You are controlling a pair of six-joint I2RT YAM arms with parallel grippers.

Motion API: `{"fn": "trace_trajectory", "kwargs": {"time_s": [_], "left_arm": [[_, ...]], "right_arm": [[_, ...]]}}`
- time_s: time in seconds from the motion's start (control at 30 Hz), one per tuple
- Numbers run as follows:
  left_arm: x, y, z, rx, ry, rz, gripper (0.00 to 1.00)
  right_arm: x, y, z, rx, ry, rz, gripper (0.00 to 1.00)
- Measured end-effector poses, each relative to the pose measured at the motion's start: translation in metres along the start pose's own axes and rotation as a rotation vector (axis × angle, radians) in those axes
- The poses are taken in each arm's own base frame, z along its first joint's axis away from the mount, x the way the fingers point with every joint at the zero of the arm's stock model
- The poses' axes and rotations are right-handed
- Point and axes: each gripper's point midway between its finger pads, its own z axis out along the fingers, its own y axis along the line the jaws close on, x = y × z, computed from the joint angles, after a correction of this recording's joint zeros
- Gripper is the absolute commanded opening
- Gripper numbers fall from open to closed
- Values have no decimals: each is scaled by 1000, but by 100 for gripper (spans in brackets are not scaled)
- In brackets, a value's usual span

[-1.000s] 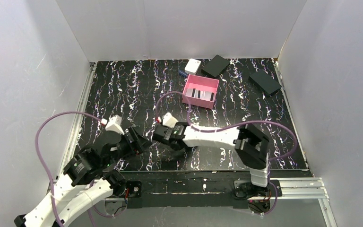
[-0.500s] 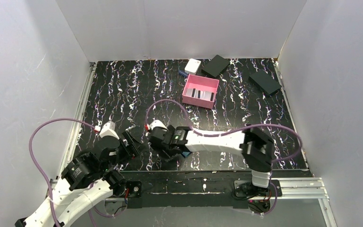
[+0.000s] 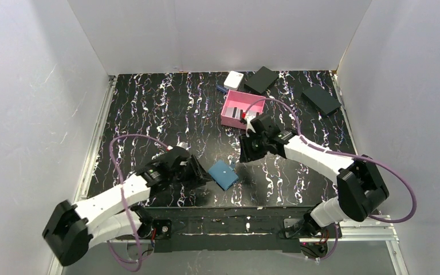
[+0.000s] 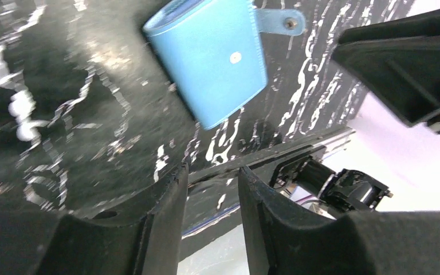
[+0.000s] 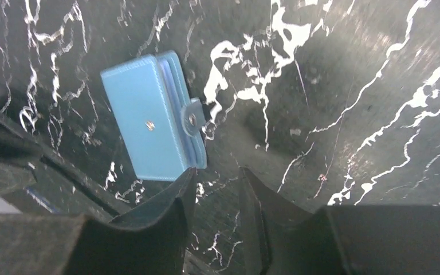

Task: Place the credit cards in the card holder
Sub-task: Turn over the card holder at the center of the board, then close the credit card at the center of the board.

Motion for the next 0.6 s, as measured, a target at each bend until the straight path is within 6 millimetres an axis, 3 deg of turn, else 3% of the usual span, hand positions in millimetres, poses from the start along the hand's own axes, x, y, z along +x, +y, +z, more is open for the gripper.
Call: {"fn": "trace_trajectory", "kwargs": {"time_s": [0.13, 0.33, 0.6], "left_arm": [[1, -18, 25, 45, 46, -21, 24], [-6, -35, 47, 59, 62, -22, 26], [-20, -38, 64, 43, 52, -29, 25]], "right_arm": [[13, -8, 7, -104, 15, 68, 39], [-5, 1, 4, -250, -59, 78, 51], [-4, 10, 13, -330, -45, 50, 38]]}}
